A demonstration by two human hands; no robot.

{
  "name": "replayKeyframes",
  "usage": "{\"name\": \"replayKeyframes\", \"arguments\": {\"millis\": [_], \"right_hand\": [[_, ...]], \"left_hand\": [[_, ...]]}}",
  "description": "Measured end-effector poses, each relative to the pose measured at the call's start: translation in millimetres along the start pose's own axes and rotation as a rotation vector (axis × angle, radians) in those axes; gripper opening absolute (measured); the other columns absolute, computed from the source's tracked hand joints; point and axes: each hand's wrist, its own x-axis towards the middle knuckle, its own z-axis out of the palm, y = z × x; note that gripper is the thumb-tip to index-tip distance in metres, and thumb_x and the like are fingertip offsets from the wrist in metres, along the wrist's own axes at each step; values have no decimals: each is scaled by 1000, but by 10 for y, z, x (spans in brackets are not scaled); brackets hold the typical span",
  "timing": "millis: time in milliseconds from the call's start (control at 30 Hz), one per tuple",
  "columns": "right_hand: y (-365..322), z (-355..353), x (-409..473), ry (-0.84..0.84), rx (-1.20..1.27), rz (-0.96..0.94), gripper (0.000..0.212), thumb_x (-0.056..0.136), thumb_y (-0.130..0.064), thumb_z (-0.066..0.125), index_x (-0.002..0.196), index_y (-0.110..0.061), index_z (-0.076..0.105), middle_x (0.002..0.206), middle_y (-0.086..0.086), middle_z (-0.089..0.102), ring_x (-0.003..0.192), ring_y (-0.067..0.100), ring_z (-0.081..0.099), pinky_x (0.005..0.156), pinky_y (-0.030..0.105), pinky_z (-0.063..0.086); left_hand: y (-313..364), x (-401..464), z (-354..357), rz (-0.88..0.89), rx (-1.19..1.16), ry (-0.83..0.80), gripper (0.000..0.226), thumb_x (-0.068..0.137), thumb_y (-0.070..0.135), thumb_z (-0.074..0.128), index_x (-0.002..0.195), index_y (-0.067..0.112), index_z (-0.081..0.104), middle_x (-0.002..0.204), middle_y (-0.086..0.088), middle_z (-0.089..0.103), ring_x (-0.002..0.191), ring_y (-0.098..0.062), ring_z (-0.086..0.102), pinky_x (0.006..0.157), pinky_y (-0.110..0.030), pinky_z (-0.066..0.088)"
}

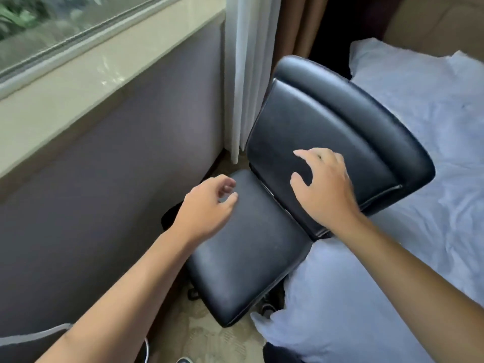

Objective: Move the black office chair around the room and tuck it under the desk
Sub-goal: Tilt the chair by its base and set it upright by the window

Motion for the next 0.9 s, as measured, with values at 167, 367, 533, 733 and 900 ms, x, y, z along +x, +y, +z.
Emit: {"name": "replayKeyframes", "arguments": {"millis": [167,367,533,733,900], "right_hand": [[840,-565,706,244,-265,-27,53,82,-34,59,132,-18,50,136,19,43,129,37,32,104,53,29],[2208,-765,1030,-122,-235,406,57,90,-66,36,120,-17,39,112,19,63,101,41,57,77,44,38],[2458,-516,859,161,-208,229,51,86,-65,50,84,-17,35,61,10,62,54,39,59,49,33,31],[2587,-440,1003,297,-242,135,56,80,-64,60,79,-19,27,47,5,55,39,34,52,45,26,25],[2540,-369,1159,331,-240,32,56,81,-67,58,79,-20,28,45,4,50,39,34,49,47,26,23]], "left_hand": [[967,1070,319,143,191,-11,39,91,31,61,128,19,57,121,-5,62,116,-22,56,95,-28,40],[2047,2653,689,175,315,41,62,96,49,49,148,20,35,142,-24,43,132,-40,40,110,-41,31],[2294,3407,967,149,665,-149,77,83,70,15,145,33,40,154,-6,36,141,-31,28,112,-54,27],[1995,3700,1129,352,851,-16,52,95,49,33,129,17,56,128,-22,52,125,-41,41,102,-56,36],[1648,3657,868,502,857,60,34,101,15,46,134,12,55,114,-30,57,109,-46,46,99,-52,30]]}}
